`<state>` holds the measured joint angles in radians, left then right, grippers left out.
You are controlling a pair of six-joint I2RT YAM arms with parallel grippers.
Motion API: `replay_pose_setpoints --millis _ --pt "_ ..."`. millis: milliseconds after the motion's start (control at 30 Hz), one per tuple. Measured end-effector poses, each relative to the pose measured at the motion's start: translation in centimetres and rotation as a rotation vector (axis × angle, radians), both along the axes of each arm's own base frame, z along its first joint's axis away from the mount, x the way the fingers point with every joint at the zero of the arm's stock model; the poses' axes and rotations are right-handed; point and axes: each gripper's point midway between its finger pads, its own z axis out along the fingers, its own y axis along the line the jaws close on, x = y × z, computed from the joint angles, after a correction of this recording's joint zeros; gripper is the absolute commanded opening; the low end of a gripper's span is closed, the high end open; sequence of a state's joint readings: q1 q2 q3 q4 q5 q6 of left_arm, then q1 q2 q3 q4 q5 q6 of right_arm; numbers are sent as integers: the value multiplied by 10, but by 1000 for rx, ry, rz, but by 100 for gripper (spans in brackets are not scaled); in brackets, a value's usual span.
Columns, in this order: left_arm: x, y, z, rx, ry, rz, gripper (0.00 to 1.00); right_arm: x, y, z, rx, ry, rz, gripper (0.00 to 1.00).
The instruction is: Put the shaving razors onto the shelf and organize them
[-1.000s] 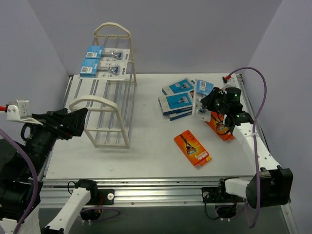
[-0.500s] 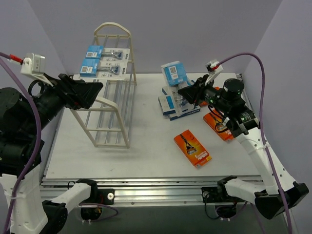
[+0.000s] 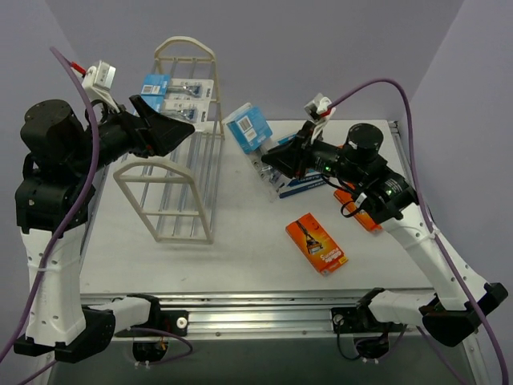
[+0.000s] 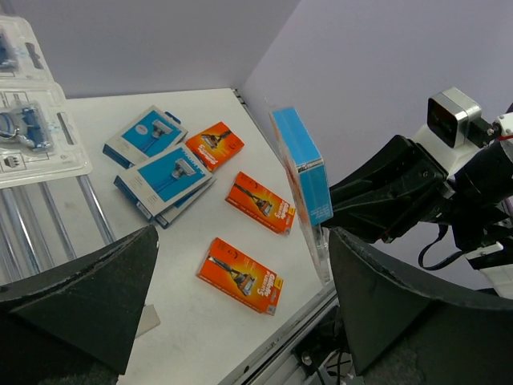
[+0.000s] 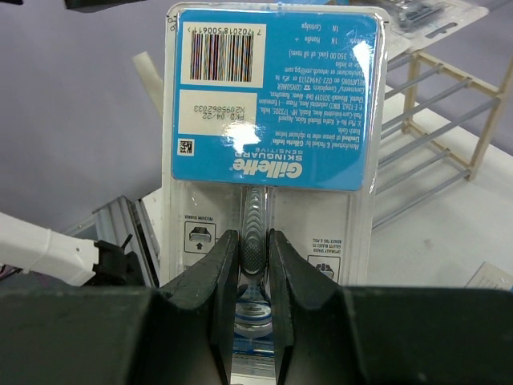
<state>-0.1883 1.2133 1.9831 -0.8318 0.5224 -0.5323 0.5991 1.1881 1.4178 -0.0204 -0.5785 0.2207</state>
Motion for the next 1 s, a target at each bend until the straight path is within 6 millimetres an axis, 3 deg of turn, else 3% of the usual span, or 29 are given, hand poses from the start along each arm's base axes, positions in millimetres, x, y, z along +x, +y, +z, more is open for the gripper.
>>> replay_pose_setpoints --millis 200,433,733,867,1000 --pt "6 -13 -3 -31 39 -59 100 -17 27 -11 -52 -15 64 0" --pt "2 -29 -5 -49 67 -132 92 -32 49 -23 -122 -31 96 0" --pt "2 -54 -23 -20 126 -210 91 -42 56 -14 -142 -84 90 0" --pt "6 -56 -32 3 150 -202 91 -41 56 -14 -151 -95 78 0" --pt "6 -56 -35 8 158 -198 84 -41 56 -15 -159 -99 68 0"
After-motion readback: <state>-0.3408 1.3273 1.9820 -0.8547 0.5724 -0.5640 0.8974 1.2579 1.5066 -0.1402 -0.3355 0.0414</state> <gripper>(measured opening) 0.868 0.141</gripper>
